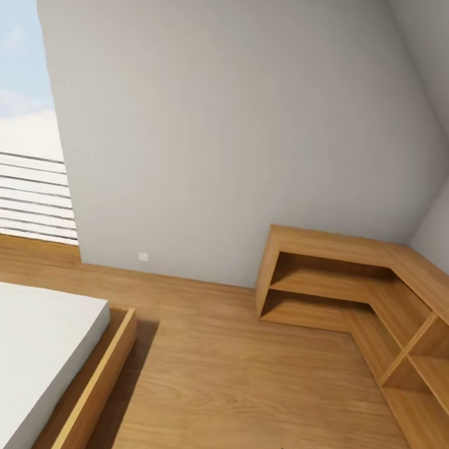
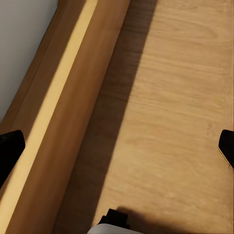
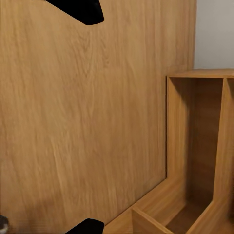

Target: In the bedroom, organize the workspace by keeping the computer under the desk, ensuring the monitor is on the desk, placing the keyboard on the desk next to the monitor, placing the mouse on the desk next to the keyboard, moving the folder from the swivel chair onto the desk next to the mouse, stacking the notebook on top of the folder with the pen on top of the notebook, and positioning the swivel chair next to the desk.

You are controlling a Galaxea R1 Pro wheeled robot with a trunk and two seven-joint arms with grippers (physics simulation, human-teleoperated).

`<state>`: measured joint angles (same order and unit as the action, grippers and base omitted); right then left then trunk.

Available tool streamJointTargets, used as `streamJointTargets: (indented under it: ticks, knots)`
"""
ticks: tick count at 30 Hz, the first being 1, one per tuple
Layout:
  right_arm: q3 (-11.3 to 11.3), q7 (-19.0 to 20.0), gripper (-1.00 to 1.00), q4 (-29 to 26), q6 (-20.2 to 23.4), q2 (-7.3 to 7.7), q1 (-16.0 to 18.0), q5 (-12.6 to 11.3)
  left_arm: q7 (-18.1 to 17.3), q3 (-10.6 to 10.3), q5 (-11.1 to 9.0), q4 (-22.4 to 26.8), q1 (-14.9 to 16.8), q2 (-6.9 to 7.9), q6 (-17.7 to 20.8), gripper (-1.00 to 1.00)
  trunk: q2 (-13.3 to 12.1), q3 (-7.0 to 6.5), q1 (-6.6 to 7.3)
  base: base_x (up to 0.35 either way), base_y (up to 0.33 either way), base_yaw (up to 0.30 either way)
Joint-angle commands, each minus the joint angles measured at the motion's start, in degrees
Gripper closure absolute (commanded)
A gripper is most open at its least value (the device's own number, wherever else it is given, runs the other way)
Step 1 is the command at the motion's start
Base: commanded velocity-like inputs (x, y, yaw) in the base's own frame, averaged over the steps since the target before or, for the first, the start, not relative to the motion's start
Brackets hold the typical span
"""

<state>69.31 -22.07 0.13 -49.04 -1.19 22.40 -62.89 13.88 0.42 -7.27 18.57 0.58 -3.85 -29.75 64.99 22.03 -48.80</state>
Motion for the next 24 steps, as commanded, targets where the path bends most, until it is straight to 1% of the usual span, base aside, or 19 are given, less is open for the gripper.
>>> streamJointTargets:
  ticks: [1,24]
  knots:
    - [0.5,-0.5,-1.00,0.0,0.0,-0.02,0.0,-0.1,-0.1,0.0,-0.4,0.0,0.0,-0.02,-0.2,-1.00,0.0,0.06,-0.03,0.329,0.000,-0.001]
    - [0.5,-0.6,-1.00,0.0,0.1,-0.21,0.0,-0.2,-0.2,0.1,-0.4,0.0,0.0,0.06,-0.2,-1.00,0.0,0.06,-0.03,0.329,0.000,0.000]
